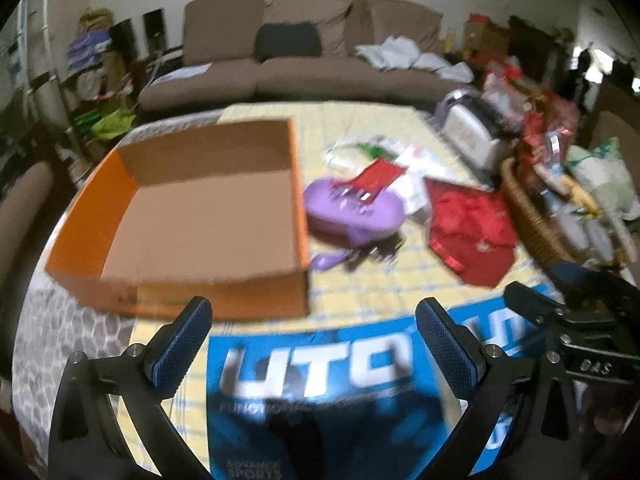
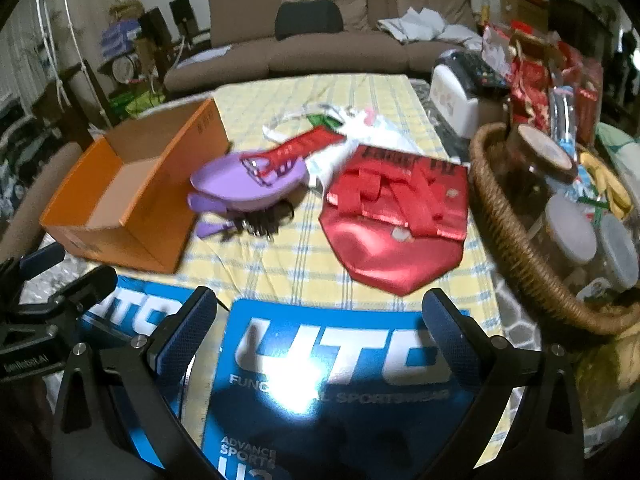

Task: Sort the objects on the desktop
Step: 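Move the right tool toward the lilac plastic plate and grasp its rim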

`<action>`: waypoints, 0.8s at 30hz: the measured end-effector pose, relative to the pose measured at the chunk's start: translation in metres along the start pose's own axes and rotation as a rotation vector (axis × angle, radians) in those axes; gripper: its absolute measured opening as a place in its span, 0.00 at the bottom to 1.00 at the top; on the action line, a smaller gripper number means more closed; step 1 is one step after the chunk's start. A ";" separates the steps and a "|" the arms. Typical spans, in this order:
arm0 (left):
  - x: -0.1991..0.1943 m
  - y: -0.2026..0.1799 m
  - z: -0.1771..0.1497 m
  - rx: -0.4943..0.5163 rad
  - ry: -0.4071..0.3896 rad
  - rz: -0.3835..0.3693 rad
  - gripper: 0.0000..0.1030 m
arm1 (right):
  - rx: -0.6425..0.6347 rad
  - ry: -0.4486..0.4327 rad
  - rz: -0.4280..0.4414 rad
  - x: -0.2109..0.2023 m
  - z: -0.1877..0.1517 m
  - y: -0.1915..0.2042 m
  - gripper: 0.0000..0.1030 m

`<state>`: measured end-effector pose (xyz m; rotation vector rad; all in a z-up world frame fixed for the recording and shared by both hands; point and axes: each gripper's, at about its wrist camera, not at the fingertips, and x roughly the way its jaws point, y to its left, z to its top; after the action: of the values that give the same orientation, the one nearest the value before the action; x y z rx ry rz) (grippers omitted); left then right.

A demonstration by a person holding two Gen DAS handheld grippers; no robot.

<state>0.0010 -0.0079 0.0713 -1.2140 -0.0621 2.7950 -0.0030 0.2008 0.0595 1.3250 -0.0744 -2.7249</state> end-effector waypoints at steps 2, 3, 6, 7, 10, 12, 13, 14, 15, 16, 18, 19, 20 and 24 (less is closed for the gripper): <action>-0.005 -0.001 0.009 0.022 -0.020 -0.019 1.00 | 0.016 0.002 0.012 -0.005 0.009 -0.009 1.00; -0.005 -0.003 0.014 0.033 -0.026 -0.021 1.00 | 0.028 0.000 0.022 -0.007 0.015 -0.016 1.00; -0.003 -0.002 0.023 0.040 -0.039 -0.053 1.00 | 0.060 -0.001 0.040 -0.006 0.026 -0.034 1.00; -0.002 -0.001 0.026 0.038 -0.041 -0.068 1.00 | 0.064 0.003 0.039 -0.004 0.029 -0.038 1.00; 0.005 0.000 0.031 0.049 -0.044 -0.087 1.00 | 0.060 0.017 0.043 0.008 0.037 -0.050 0.91; 0.007 0.003 0.034 0.055 -0.059 -0.092 1.00 | 0.057 0.027 0.051 0.015 0.041 -0.054 0.79; 0.008 0.005 0.036 0.052 -0.064 -0.097 1.00 | 0.055 0.034 0.058 0.020 0.044 -0.055 0.74; 0.010 0.008 0.037 0.047 -0.064 -0.107 1.00 | 0.054 0.041 0.067 0.025 0.047 -0.056 0.73; 0.011 0.011 0.038 0.040 -0.065 -0.118 1.00 | 0.053 0.045 0.081 0.030 0.050 -0.055 0.73; 0.013 0.013 0.039 0.033 -0.068 -0.122 1.00 | 0.051 0.047 0.094 0.035 0.053 -0.054 0.73; 0.015 0.016 0.040 0.028 -0.073 -0.118 1.00 | 0.049 0.052 0.121 0.046 0.060 -0.049 0.73; 0.017 0.018 0.041 0.029 -0.069 -0.123 1.00 | 0.050 0.061 0.134 0.053 0.064 -0.046 0.73; 0.018 0.020 0.041 0.028 -0.068 -0.128 1.00 | 0.053 0.069 0.156 0.059 0.067 -0.042 0.72; 0.022 0.021 0.040 0.043 -0.072 -0.131 1.00 | 0.093 0.135 0.272 0.091 0.080 -0.021 0.70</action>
<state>-0.0449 -0.0265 0.0811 -1.0599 -0.0833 2.7114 -0.1232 0.2100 0.0357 1.4038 -0.3471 -2.4270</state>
